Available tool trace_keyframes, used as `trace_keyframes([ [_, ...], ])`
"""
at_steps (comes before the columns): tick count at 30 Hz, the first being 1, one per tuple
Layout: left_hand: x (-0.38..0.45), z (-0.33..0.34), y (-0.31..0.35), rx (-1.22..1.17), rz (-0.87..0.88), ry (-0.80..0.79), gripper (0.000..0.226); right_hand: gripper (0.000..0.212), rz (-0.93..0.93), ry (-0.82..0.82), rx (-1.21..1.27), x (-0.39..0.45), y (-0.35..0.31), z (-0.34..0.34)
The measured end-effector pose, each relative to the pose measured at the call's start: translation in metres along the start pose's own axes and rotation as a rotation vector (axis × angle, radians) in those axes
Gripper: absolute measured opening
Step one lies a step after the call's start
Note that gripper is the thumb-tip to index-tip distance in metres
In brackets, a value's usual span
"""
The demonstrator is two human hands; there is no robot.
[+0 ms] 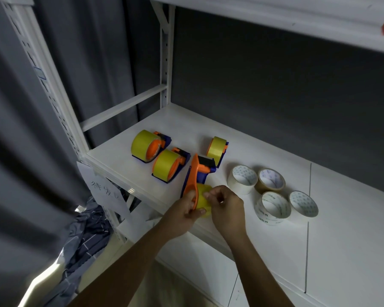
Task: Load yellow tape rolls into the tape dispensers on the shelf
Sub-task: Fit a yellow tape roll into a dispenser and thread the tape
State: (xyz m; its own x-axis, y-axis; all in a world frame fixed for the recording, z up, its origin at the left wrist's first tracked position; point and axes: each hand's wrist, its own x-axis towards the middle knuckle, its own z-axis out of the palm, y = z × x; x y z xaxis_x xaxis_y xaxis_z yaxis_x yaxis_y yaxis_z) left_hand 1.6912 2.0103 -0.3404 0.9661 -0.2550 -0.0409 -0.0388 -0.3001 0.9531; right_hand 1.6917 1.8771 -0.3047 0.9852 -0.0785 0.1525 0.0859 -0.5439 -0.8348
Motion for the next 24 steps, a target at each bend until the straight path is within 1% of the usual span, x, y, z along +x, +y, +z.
trace_keyframes([
  [3, 0.000, -0.002, 0.001, -0.010, -0.001, -0.009, 0.049, 0.015, -0.046, -0.073, -0.136, 0.009, -0.002, -0.005],
  [6, 0.000, -0.004, 0.002, -0.007, 0.008, -0.019, 0.055, 0.015, -0.011, -0.140, -0.124, 0.020, -0.001, -0.011],
  [13, 0.002, -0.007, -0.003, -0.010, -0.015, -0.019, 0.058, 0.019, -0.030, -0.251, -0.089, 0.035, -0.007, -0.016],
  [18, 0.002, -0.010, -0.006, -0.041, -0.007, -0.017, 0.049, 0.031, -0.041, -0.242, -0.135, 0.045, -0.009, -0.019],
  [21, 0.002, -0.011, -0.007, -0.053, -0.012, -0.021, 0.052, 0.025, -0.013, -0.286, -0.089, 0.048, -0.008, -0.021],
  [24, 0.003, -0.013, -0.007, -0.062, -0.018, -0.030, 0.052, 0.021, 0.009, -0.293, -0.052, 0.051, -0.008, -0.020],
])
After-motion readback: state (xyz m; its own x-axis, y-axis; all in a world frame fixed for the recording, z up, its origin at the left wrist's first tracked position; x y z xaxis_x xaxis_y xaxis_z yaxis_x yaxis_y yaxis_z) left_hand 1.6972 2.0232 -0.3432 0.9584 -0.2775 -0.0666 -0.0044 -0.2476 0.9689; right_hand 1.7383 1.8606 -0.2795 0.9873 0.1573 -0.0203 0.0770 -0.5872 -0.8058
